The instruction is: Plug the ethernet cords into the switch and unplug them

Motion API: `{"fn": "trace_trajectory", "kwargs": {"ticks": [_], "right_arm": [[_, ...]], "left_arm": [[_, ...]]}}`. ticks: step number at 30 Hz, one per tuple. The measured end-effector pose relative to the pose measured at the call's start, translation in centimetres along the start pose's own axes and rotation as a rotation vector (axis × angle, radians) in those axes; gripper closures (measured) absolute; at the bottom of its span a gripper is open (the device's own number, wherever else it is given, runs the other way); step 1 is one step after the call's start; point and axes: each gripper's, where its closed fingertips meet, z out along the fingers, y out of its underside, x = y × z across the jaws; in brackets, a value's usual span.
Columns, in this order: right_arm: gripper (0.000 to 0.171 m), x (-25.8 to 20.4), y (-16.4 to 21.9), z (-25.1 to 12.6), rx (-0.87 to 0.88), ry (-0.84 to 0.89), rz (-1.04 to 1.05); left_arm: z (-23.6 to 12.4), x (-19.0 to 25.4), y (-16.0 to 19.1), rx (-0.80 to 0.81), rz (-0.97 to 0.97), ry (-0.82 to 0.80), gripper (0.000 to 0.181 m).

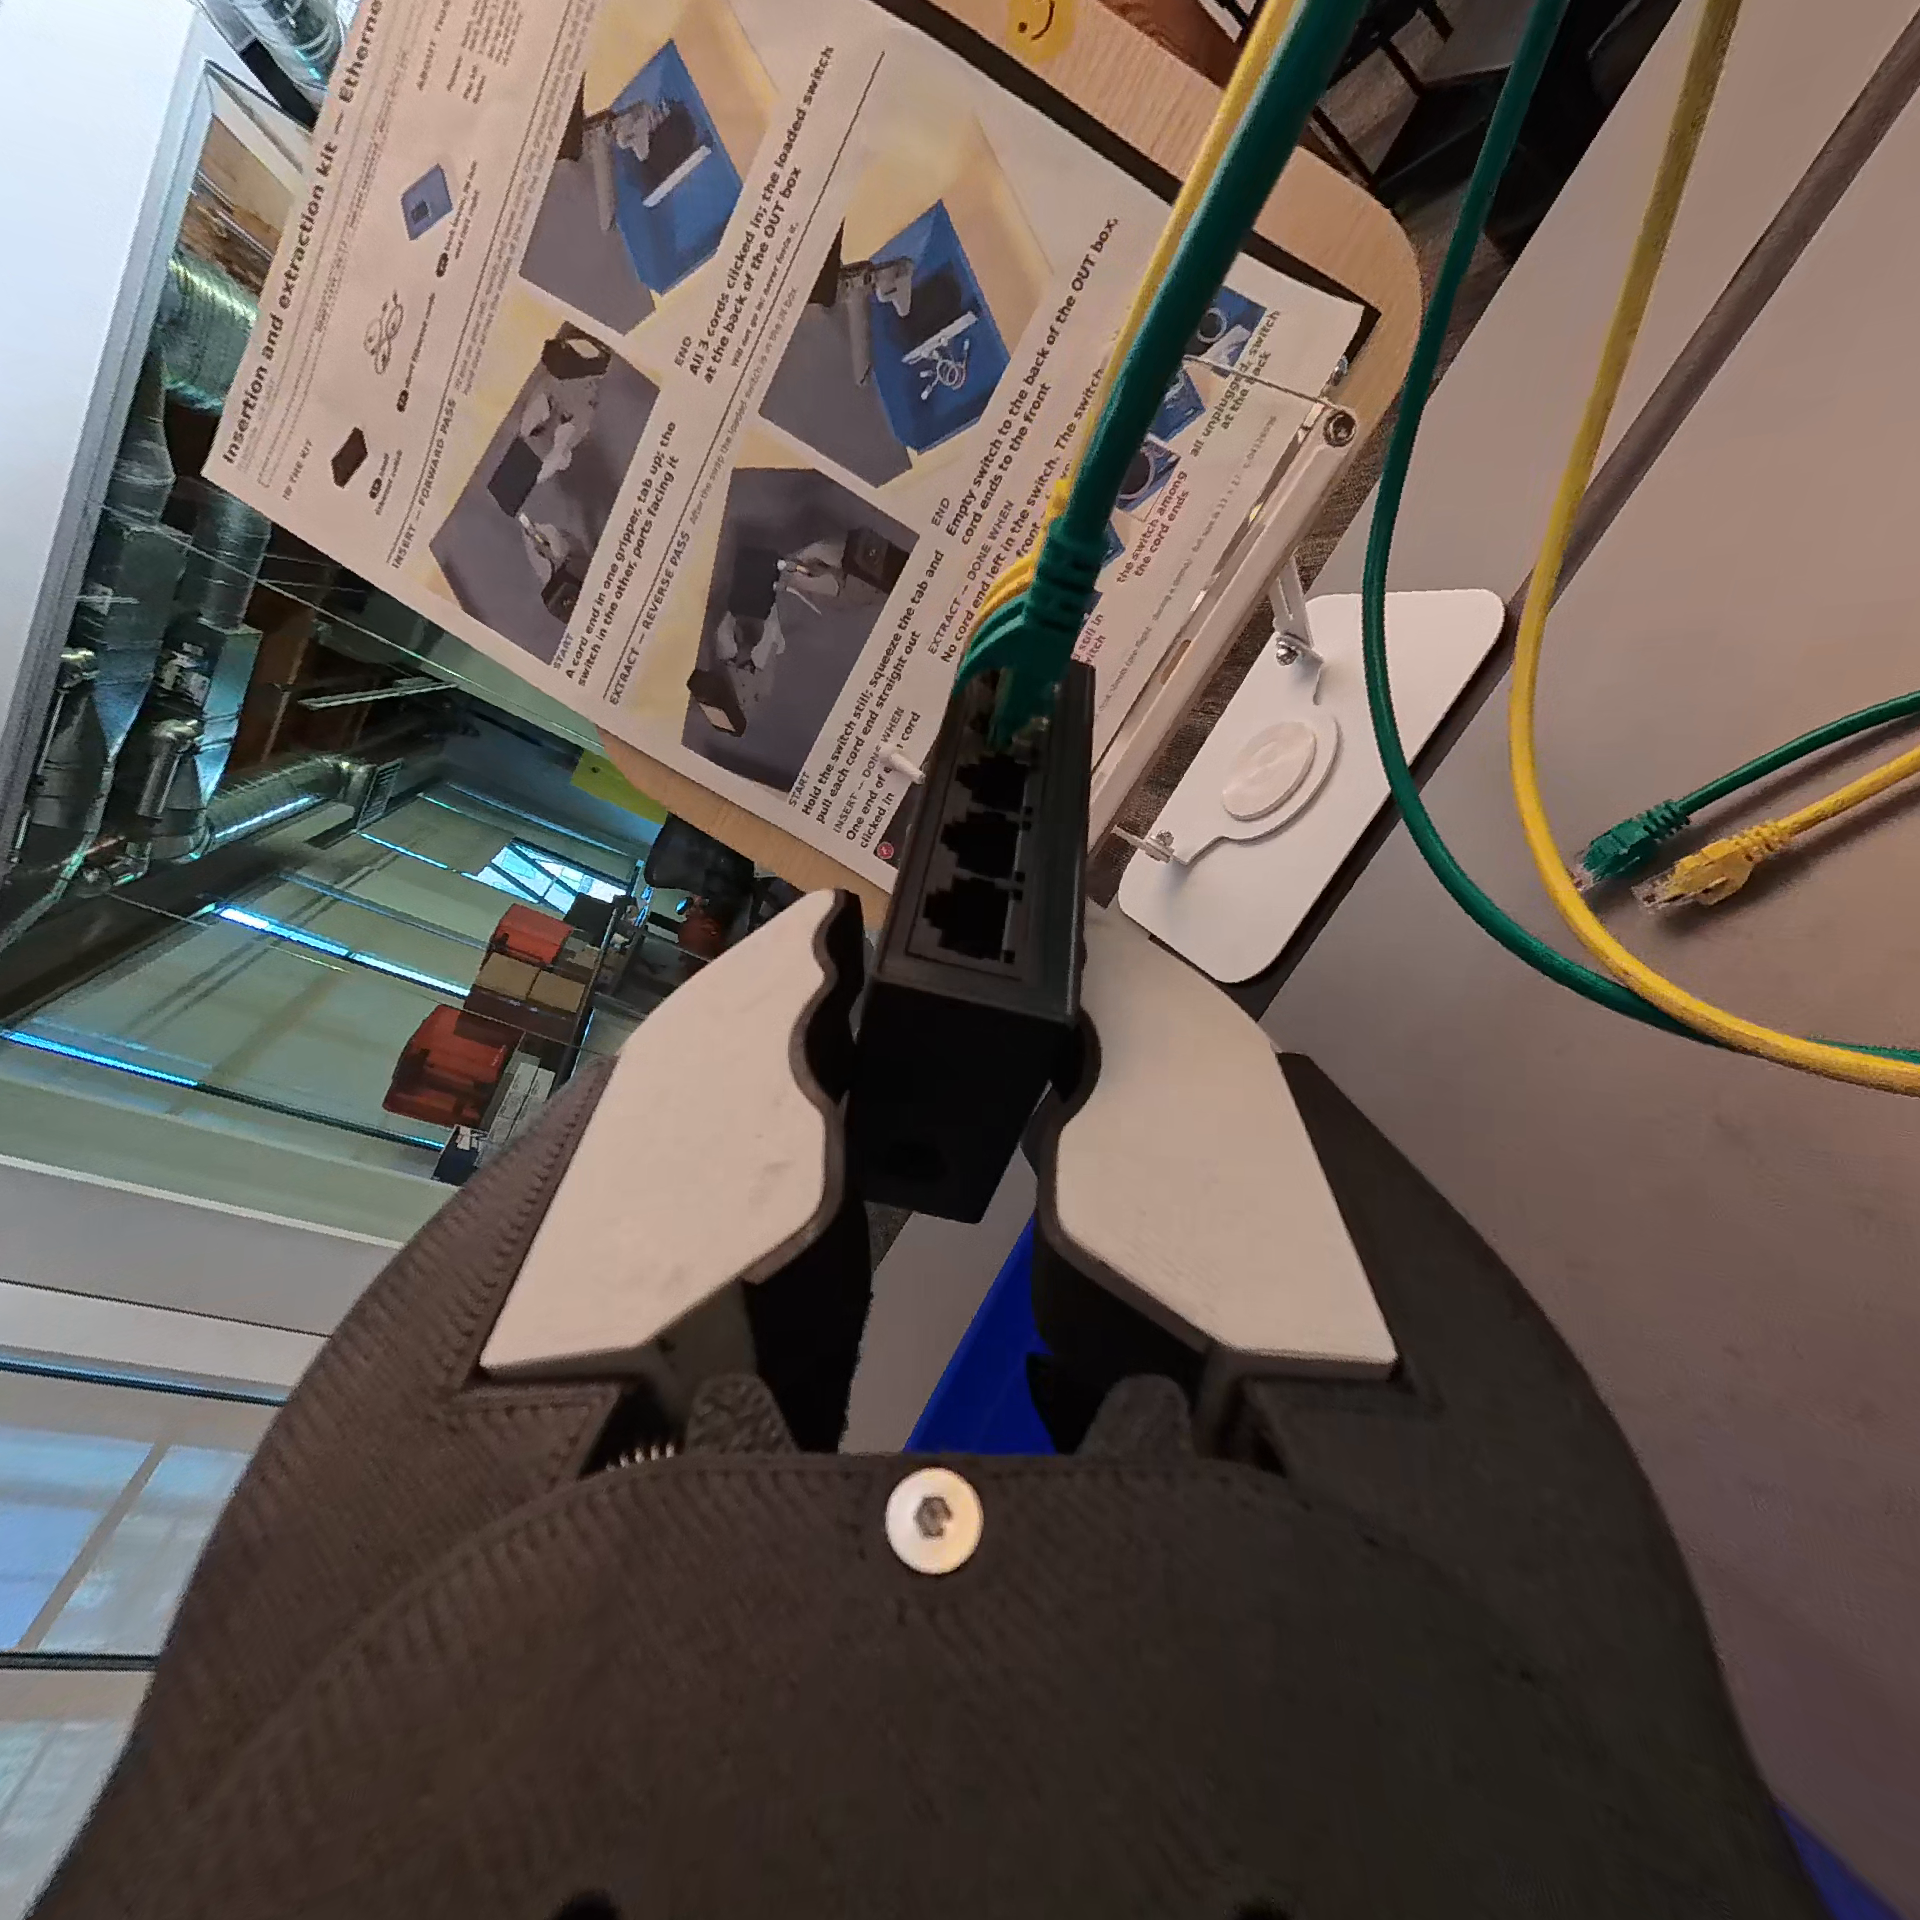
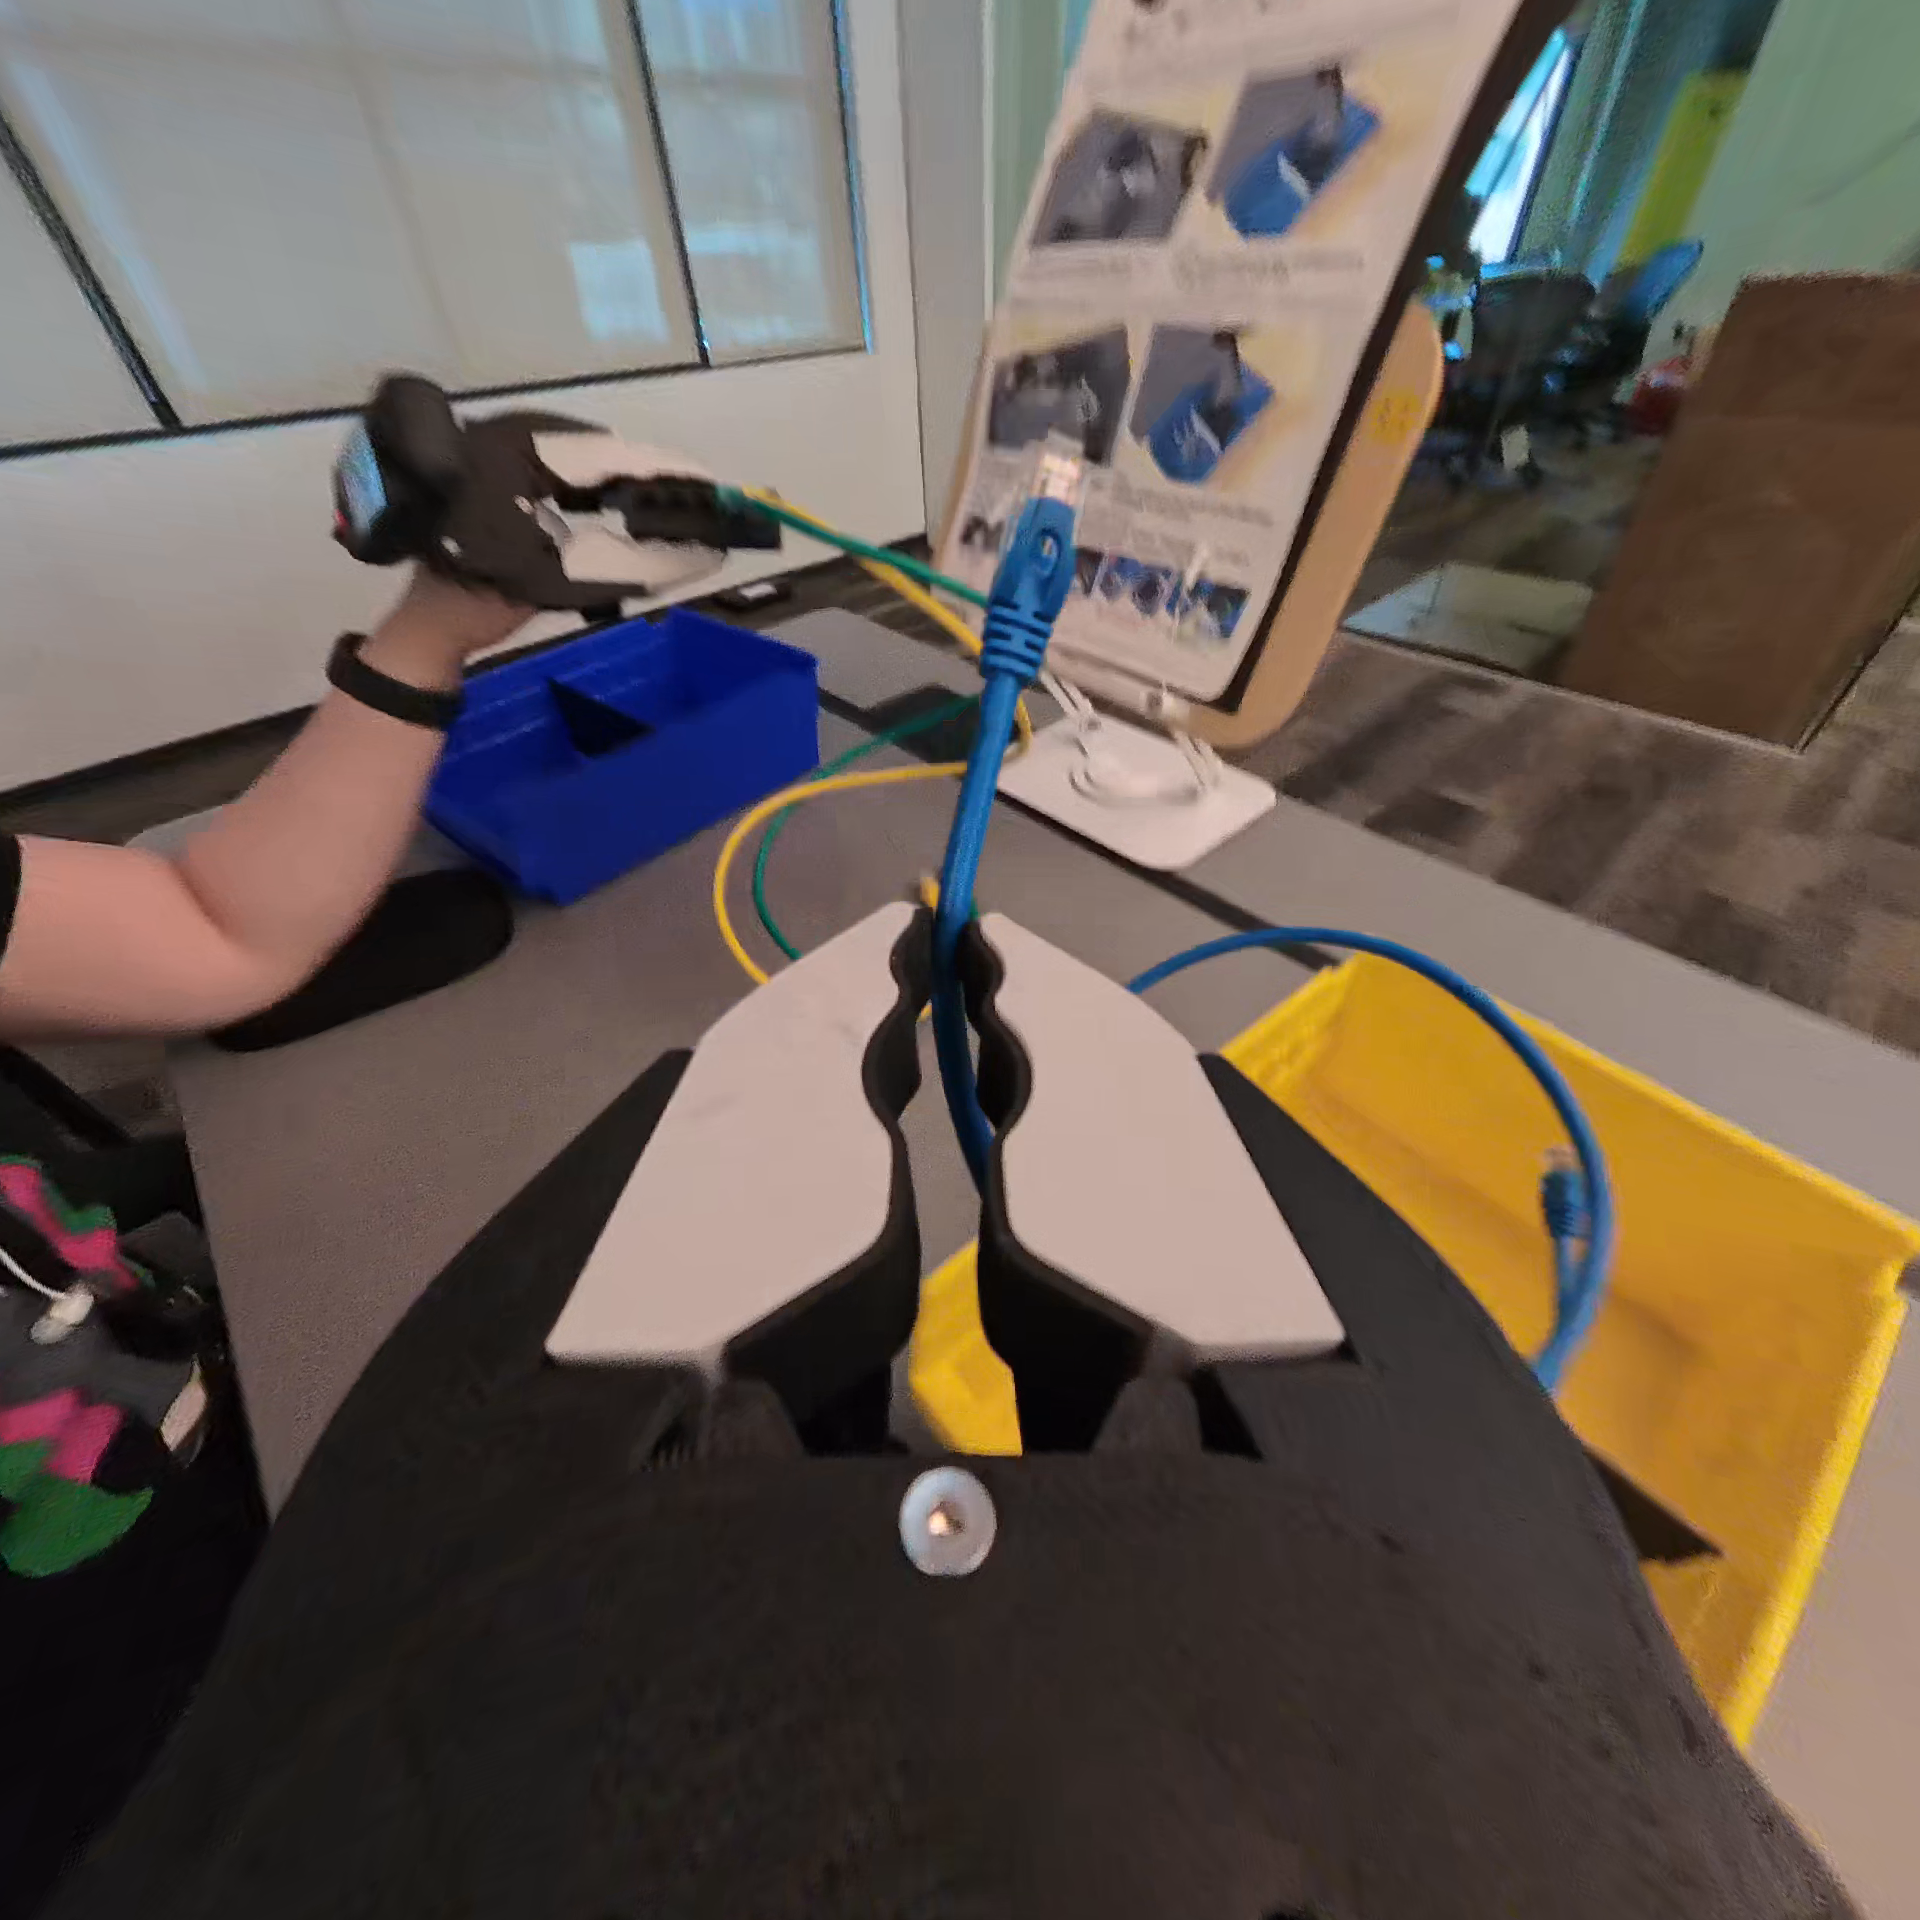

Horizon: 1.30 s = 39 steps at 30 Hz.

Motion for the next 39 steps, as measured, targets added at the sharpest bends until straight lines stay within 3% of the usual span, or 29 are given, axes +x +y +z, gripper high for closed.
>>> {"fn": "trace_trajectory", "kwargs": {"ticks": [6, 9, 15, 23, 25, 29, 32, 39], "right_arm": [[0.165, 2.9, 4.5, -1.4, 0.066, 0.064, 0.129], [0.165, 5.4, 10.0, -0.5, -0.166, 0.143, 0.097], [0.156, 4.8, 20.7, 1.1, -0.759, 0.042, -0.016], [0.127, 2.4, 22.3, 0.0, -0.831, -0.056, -0.025], [0.134, 2.2, 23.1, -0.4, -0.855, -0.052, -0.032], [0.165, 2.3, 22.4, 0.1, -0.802, -0.049, -0.002], [0.165, 2.4, 21.1, 0.8, -0.765, -0.057, -0.018], [0.163, 5.2, 23.5, 2.6, -0.967, 0.009, -0.214]], "left_arm": [[0.1, 0.2, -0.1, -0.001, 0.004, 0.005, 0.148], [0.3, 0.4, -0.1, -0.004, 0.008, 0.008, 0.148], [0.3, 0.6, -0.2, -0.007, 0.012, 0.011, 0.148], [0.4, 0.8, -0.1, -0.012, 0.012, 0.019, 0.147], [0.5, 0.9, -0.2, -0.012, 0.014, 0.02, 0.148], [0.6, 1.2, -0.3, -0.016, 0.023, 0.025, 0.148], [0.6, 1.4, -0.4, -0.016, 0.03, 0.025, 0.148], [0.5, 1.4, -0.6, -0.017, 0.034, 0.026, 0.148]]}}
